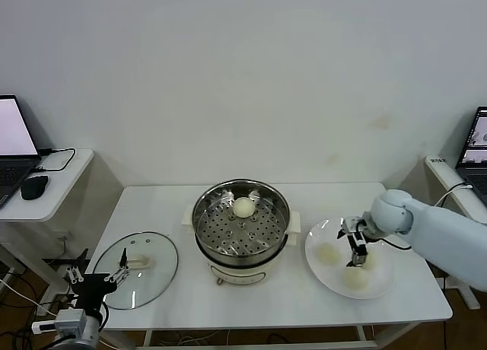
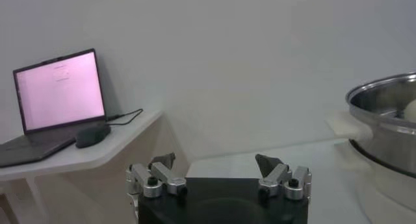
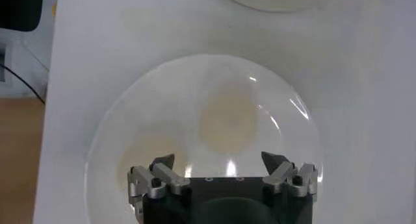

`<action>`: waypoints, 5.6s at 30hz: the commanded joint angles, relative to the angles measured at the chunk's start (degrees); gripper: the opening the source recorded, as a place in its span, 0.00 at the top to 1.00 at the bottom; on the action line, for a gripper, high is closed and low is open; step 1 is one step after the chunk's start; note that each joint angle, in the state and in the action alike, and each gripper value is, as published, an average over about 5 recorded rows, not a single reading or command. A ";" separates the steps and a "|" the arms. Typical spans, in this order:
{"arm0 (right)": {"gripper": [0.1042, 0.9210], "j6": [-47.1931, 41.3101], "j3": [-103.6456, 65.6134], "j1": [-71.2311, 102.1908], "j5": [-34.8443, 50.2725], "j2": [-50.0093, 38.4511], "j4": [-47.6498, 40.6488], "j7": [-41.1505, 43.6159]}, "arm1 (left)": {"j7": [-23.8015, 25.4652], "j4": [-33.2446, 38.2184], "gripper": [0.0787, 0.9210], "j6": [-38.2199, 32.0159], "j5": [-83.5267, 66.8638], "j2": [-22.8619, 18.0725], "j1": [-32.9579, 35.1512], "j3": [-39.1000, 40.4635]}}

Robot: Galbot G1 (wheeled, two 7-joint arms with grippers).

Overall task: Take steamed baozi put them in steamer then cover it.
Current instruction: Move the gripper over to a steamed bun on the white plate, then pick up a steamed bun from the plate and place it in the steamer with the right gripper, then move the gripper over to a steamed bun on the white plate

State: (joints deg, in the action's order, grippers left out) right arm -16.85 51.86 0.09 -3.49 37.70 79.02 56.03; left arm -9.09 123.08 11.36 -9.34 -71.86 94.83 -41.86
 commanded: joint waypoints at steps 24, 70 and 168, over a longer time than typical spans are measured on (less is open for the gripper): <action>0.33 -0.08 -2.06 2.52 -3.14 5.93 -5.72 0.11 | -0.07 -0.51 0.12 -0.26 0.40 -0.28 -0.41 0.19; 0.35 -23.88 20.02 -28.30 36.37 36.19 -0.17 -14.90 | -0.05 1.85 0.12 -0.34 -0.64 0.02 0.15 -1.56; 0.12 0.03 -5.79 8.50 -4.98 -11.64 11.45 3.70 | -0.06 -0.12 0.12 -1.32 1.66 -0.91 0.98 0.97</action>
State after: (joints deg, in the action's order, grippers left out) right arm -16.92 47.24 5.97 -7.24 24.75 91.78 60.56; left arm -9.15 123.00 10.05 -7.67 -72.81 95.79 -40.89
